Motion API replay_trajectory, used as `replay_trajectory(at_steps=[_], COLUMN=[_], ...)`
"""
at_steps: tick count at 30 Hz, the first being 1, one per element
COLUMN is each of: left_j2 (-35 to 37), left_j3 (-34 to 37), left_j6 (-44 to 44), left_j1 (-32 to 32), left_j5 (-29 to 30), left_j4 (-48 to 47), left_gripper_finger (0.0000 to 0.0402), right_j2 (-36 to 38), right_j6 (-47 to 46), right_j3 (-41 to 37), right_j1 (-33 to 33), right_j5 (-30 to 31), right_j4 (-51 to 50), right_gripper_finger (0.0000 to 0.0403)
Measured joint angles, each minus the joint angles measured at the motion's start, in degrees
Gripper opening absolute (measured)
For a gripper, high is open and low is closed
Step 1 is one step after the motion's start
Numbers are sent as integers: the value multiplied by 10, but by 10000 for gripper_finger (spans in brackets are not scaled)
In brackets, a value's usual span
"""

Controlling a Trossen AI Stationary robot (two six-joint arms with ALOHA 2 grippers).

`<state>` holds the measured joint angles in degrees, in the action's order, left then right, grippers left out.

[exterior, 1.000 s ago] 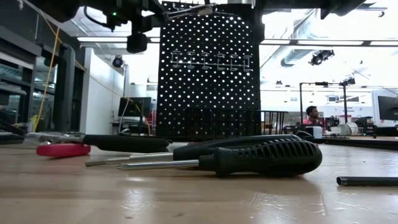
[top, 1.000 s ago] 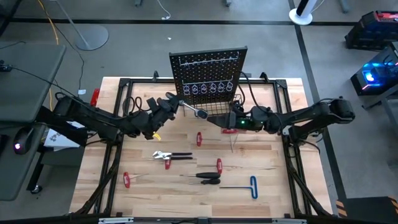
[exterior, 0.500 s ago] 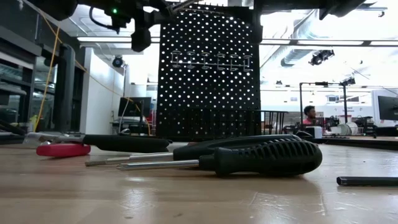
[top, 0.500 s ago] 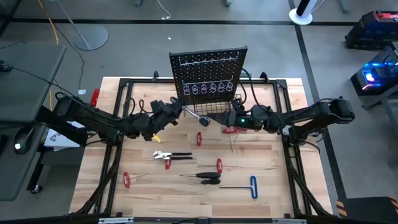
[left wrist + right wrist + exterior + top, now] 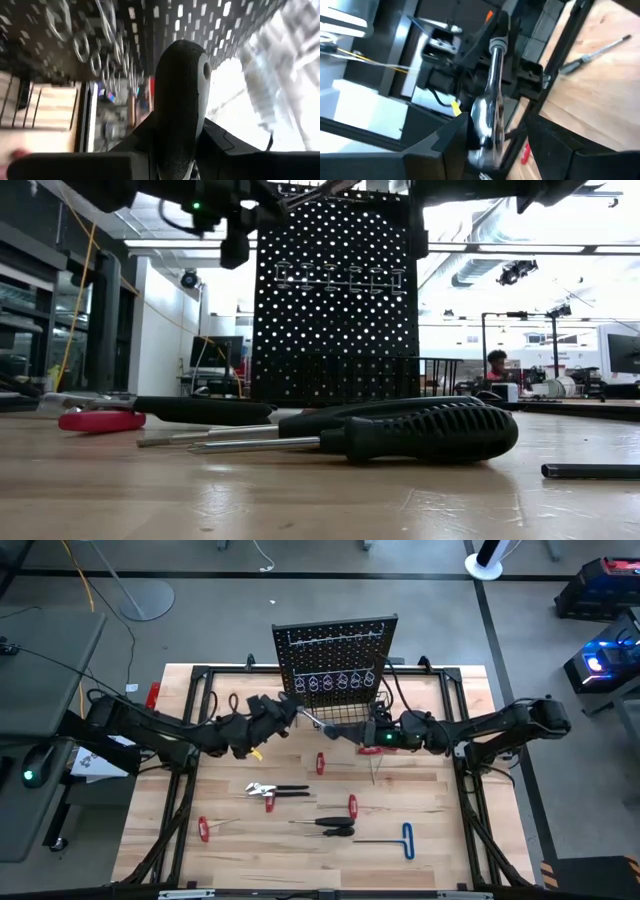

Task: Hang tools onto peg board
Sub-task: Put the black ratchet wrench into the wire basket on the pegboard

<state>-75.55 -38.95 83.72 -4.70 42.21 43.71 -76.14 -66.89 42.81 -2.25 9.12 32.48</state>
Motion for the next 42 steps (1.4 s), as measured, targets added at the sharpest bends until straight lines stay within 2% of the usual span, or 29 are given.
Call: replay_trajectory(at_steps=[5,8,14,27,33,36,42], left_j2=[0,-6,-11,-18,-76,-105,-101], left_j3=[-30,-43,-72,-92,-116,-142,-158], left_j6=[-11,-35,-84,-94,-65,-65,-95], left_j1=[37,56,61,42,39,38,39], left_j5=[-233,-310,-301,-238,-278,-295,-293], left_j4=[-102,-120,-173,-201,-188,-184,-200], left_gripper_finger=[77,77,77,77,77,77,77], right_j2=[-1,-1,-1,-1,-17,-35,-56], right_j6=[4,2,-4,3,4,22,48], right_j3=[0,0,0,0,6,26,52], right_j1=[8,9,6,3,2,2,2], right_j5=[-90,-116,-143,-122,-125,-153,-193], right_j4=[-13,-17,-28,-77,-74,-74,-78], right_gripper_finger=[188,188,188,188,188,188,188])
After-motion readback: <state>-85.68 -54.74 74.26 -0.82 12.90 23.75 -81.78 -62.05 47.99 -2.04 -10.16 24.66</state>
